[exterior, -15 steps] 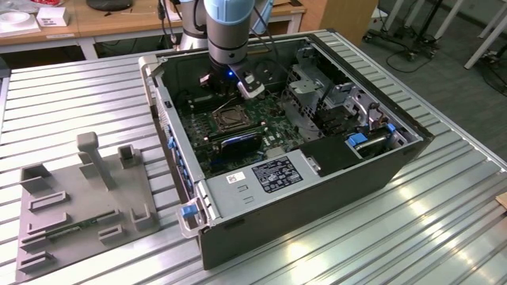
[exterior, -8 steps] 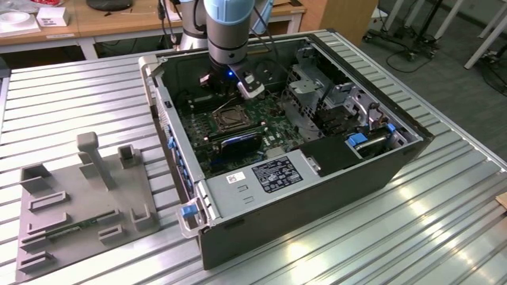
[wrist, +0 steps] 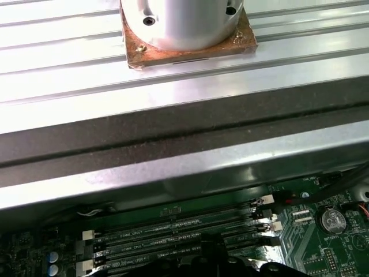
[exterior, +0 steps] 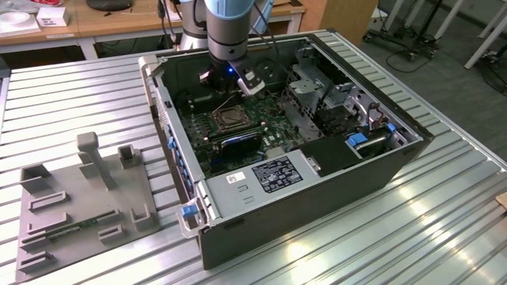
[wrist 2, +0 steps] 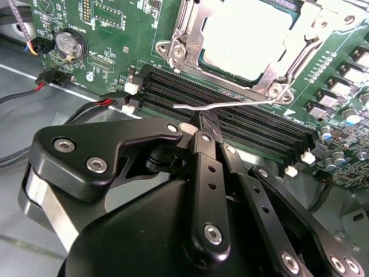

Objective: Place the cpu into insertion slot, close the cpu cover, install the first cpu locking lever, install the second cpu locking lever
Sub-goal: 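Install the first cpu locking lever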

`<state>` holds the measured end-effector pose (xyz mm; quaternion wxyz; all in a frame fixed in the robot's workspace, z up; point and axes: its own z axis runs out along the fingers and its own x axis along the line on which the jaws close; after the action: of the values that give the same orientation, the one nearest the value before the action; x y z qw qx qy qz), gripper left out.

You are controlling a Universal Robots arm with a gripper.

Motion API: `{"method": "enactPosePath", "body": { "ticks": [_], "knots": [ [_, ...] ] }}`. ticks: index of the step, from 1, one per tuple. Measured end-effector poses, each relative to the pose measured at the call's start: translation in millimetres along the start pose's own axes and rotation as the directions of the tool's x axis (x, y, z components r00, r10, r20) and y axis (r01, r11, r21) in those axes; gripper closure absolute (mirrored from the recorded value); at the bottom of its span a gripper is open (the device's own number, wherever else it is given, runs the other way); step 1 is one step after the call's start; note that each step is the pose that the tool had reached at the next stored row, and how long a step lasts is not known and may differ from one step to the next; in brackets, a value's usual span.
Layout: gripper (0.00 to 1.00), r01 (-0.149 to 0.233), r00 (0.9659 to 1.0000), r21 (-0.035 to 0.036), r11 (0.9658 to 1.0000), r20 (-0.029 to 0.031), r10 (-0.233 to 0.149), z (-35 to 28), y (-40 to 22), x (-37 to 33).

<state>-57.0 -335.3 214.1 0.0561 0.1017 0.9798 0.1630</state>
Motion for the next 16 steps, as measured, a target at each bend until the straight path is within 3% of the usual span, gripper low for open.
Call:
{"method": "enactPosePath", "body": {
  "ticks": [4,16],
  "knots": [
    [0.89,-0.001,1.0000,-0.0081,1.0000,-0.0011,0.001,-0.7,0.3,0.0],
    [0.89,-0.001,1.0000,-0.0094,1.0000,0.0033,0.001,-1.1,-0.2,4.0]
  ]
}}
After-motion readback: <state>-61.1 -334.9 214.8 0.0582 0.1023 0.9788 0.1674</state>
